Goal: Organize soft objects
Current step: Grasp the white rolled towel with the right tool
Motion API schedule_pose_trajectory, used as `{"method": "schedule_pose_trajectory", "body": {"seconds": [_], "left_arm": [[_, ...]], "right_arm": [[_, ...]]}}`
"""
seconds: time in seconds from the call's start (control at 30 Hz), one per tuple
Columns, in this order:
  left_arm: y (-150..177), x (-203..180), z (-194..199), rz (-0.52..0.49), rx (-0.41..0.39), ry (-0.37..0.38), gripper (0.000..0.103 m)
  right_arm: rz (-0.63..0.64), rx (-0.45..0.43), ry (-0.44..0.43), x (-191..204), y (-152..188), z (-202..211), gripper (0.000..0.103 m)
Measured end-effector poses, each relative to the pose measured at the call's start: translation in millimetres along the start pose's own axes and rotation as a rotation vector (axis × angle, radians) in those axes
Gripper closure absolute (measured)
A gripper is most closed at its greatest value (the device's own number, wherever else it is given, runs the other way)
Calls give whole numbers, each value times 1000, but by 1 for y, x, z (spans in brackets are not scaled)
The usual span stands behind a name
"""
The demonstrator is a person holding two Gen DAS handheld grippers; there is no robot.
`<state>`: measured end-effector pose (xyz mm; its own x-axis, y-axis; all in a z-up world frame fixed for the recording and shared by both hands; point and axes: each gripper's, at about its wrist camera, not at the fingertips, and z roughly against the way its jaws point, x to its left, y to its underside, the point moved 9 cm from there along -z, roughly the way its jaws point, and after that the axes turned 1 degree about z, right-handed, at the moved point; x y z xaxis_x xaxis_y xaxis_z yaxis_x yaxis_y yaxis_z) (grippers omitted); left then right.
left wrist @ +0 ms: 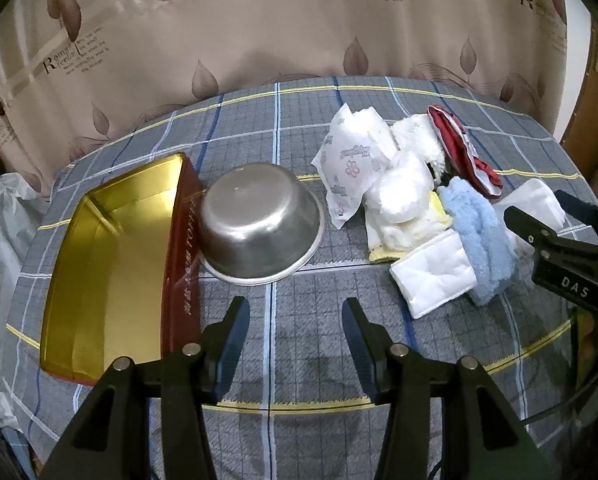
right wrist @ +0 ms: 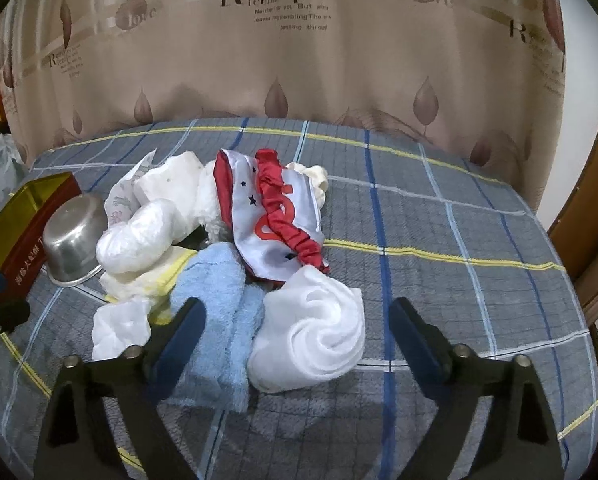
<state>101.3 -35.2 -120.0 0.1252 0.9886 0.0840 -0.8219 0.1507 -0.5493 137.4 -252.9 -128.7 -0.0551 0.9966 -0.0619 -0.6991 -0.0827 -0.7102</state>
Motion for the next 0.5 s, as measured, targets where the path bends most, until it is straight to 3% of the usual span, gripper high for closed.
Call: {"method": "schedule_pose_trajectory", "body": {"seconds": [0.13, 0.2, 0.33, 0.4, 0.5], "left_arm": [[-1, -2, -4, -4, 6, 7, 54], [-1, -3, -7, -8, 11, 12, 54], [-3, -5, -10, -16, 15, 11, 54], [-4, -7, -12, -22, 17, 12, 54], [-5, -9, -16, -23, 24, 19, 54]], "right_arm": [[-12, 22, -12, -1, 2, -8, 24], [-12, 30, -17, -1, 3, -11, 37], [-35, 65, -60, -1, 10, -19, 45], [-58, 78, -75, -4, 15, -23, 57], [-76, 91, -109, -4, 17, -26, 68]]}}
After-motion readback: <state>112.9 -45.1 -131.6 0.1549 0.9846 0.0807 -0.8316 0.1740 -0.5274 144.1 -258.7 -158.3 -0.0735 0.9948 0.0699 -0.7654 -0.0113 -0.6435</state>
